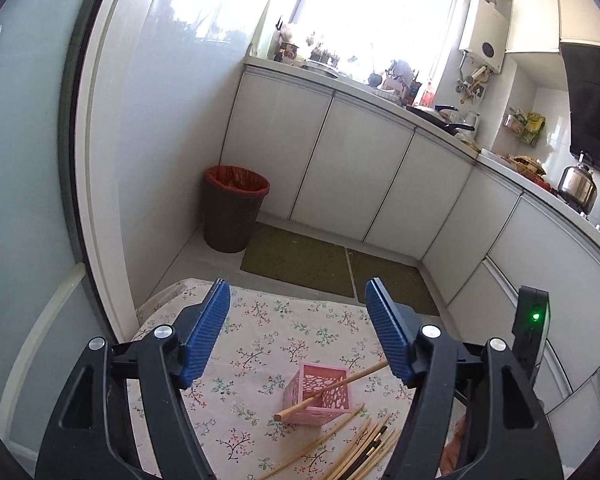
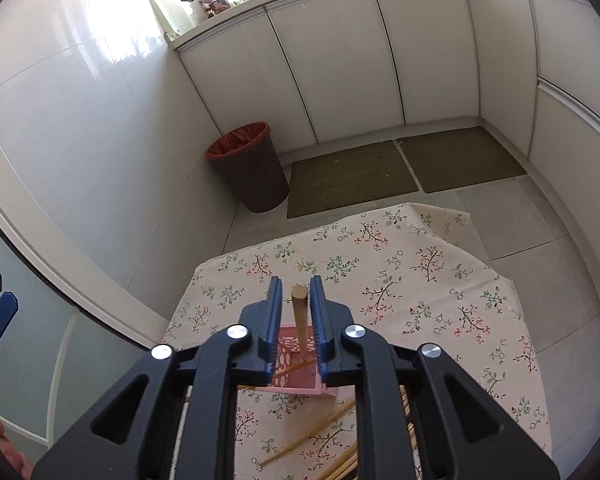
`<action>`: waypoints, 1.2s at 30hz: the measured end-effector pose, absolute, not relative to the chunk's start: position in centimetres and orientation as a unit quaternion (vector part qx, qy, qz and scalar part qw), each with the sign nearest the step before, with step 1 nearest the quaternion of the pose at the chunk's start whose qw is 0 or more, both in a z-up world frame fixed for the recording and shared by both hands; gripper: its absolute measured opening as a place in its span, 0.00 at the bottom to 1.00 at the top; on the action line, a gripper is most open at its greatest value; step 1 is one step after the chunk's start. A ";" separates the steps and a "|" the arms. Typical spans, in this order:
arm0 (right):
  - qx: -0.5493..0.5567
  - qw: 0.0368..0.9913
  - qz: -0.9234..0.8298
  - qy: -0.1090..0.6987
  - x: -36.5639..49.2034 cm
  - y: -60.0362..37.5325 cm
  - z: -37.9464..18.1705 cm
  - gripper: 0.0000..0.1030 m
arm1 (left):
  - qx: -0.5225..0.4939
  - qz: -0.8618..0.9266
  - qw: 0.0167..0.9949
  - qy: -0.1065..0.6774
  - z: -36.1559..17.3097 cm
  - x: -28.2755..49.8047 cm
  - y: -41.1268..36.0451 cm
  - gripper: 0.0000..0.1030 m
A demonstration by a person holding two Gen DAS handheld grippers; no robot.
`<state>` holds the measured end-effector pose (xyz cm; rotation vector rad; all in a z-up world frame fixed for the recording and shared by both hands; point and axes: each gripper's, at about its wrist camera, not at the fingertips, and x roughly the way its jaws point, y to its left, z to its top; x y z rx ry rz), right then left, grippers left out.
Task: Organize utensils
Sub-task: 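Open the left gripper over the holder while the right gripper carries its chopstick there and releases, then lower the left gripper onto the chopstick pile and grasp another chopstick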
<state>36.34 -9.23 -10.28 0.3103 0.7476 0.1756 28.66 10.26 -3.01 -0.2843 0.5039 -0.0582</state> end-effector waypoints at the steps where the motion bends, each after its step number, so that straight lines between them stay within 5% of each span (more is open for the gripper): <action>1: 0.148 0.918 0.080 0.359 36.0 -9.3 -10.1 0.26 | -0.138 -0.025 0.958 0.251 -3.0 28.7 10.2 0.65; 10: 0.099 0.950 0.000 0.295 30.4 -11.4 -6.3 0.59 | -0.093 -0.005 0.964 0.247 -2.3 26.6 7.7 0.91; 13: 0.099 0.953 -0.016 0.286 28.5 -12.5 -5.6 0.68 | -0.085 -0.003 0.965 0.247 -2.1 25.7 6.8 0.92; 30: 0.117 0.963 -0.076 0.229 18.6 -17.2 -4.0 0.94 | -0.041 -0.030 0.964 0.260 -2.2 20.3 2.3 0.93; 36: 0.147 0.956 -0.110 0.229 15.4 -21.7 -6.8 0.94 | -0.016 -0.060 0.956 0.288 -3.9 19.9 -0.1 0.93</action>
